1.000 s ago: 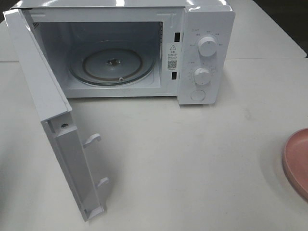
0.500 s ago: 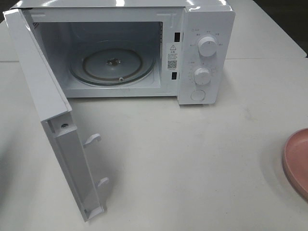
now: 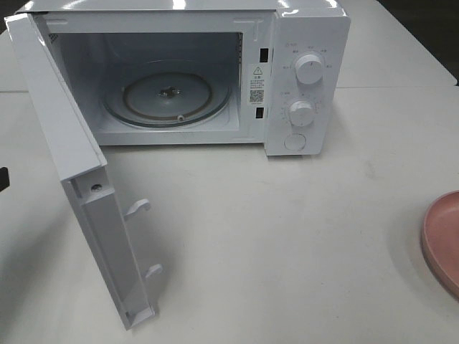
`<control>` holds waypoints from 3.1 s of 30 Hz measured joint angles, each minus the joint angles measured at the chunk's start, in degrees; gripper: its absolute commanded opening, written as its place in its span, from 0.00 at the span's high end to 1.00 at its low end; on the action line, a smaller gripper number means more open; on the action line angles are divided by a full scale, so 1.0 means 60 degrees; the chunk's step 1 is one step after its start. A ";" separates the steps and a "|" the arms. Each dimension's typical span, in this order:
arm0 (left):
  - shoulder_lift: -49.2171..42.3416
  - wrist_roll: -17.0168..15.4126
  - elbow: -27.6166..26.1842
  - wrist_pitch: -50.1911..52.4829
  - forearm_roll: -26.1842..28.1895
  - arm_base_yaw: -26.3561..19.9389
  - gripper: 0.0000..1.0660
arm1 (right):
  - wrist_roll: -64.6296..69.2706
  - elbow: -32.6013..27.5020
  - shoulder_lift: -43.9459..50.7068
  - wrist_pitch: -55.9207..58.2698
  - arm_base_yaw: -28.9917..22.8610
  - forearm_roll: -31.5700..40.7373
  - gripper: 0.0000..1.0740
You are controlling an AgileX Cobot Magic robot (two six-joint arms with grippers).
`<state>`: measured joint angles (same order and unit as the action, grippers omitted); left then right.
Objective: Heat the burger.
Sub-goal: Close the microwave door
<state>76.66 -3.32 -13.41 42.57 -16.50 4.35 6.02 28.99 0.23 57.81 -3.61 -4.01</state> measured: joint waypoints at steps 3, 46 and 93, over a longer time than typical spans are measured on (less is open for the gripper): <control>0.0497 0.0076 -0.0048 0.0306 0.0000 0.0325 1.00 | 0.0000 0.0000 0.0000 0.0000 0.0000 0.0000 0.30; 0.4822 0.0621 -0.5099 0.0735 0.3839 0.5185 1.00 | 0.0000 0.0000 0.0000 0.0000 0.0000 0.0000 0.30; 0.5262 0.1108 -0.8279 -0.3953 0.4412 0.6045 0.63 | 0.0000 0.0000 0.0000 0.0000 0.0000 0.0000 0.30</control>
<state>108.23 3.32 -63.08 18.85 9.97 40.62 6.02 28.99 0.23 57.81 -3.61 -4.01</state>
